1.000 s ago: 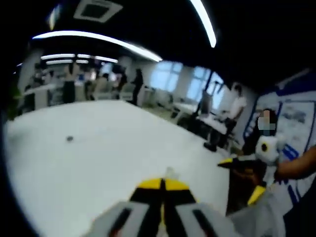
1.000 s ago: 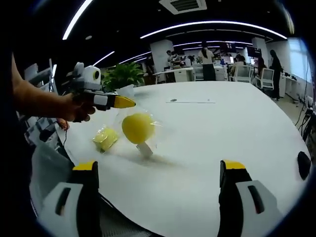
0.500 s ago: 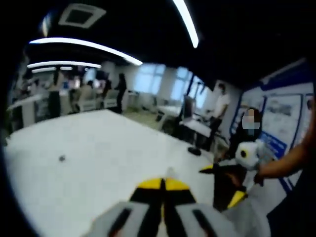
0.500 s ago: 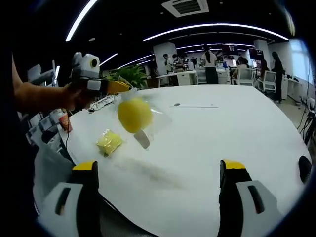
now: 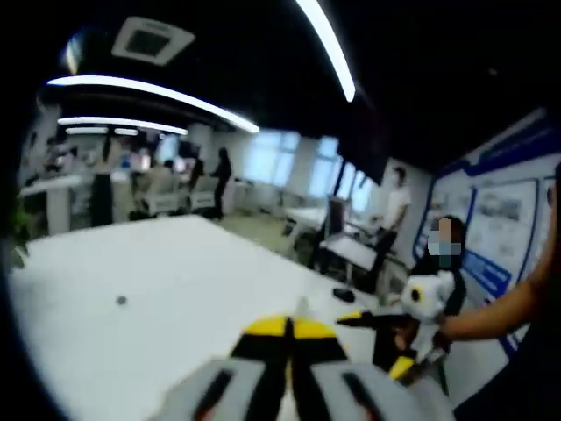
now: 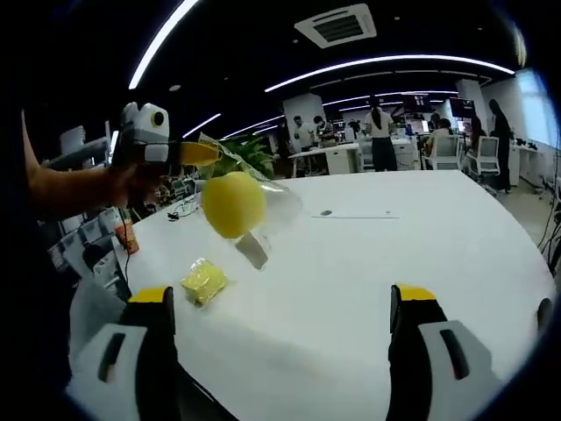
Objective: Compare the silicone blocks by pressing each to a similar depth, holding the contact briefly, and releasing to observe deformation and rebound differences across the visible hardness samples.
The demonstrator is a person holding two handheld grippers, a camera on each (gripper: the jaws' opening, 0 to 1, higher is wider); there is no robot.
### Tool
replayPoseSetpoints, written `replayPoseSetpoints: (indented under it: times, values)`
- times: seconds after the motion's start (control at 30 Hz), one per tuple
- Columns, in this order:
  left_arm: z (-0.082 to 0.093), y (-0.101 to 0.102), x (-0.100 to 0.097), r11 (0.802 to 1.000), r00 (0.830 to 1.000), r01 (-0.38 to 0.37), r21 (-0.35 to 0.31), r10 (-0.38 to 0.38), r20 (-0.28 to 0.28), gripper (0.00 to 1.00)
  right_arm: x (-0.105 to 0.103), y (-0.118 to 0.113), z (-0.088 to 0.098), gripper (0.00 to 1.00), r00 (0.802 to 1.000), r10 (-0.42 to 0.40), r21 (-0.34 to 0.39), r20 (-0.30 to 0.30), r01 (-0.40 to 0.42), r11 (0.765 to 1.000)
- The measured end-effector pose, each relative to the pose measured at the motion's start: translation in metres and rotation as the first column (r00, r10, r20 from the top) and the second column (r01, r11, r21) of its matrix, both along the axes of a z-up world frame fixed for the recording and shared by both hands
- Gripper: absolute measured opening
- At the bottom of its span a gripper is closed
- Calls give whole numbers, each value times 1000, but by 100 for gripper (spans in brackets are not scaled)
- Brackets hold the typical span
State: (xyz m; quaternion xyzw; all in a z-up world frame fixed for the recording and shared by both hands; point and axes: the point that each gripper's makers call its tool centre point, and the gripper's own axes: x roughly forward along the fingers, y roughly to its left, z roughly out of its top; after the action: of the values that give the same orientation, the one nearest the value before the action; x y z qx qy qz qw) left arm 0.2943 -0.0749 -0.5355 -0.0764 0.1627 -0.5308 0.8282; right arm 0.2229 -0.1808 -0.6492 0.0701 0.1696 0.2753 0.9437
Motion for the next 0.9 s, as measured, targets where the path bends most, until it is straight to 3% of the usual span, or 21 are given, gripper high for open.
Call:
replayPoseSetpoints:
  times: [0.17, 0.37, 0.63, 0.9]
  values:
    - [15, 2, -6, 1000, 1000, 9, -12, -9, 6, 0, 7, 4, 11, 96, 1000, 12, 41, 19, -13, 999]
    - [29, 3, -9, 1000, 999, 18, -15, -17, 28, 0, 19, 14, 32, 96, 996, 56, 35, 73, -59, 998]
    - [36, 6, -12, 999, 999, 25, -24, -24, 24, 0, 33, 31, 66, 96, 981, 133, 57, 142, -142, 988]
    - [45, 9, -15, 998, 999, 40, -38, -39, 26, 0, 44, 49, 82, 96, 966, 184, 59, 182, -197, 979]
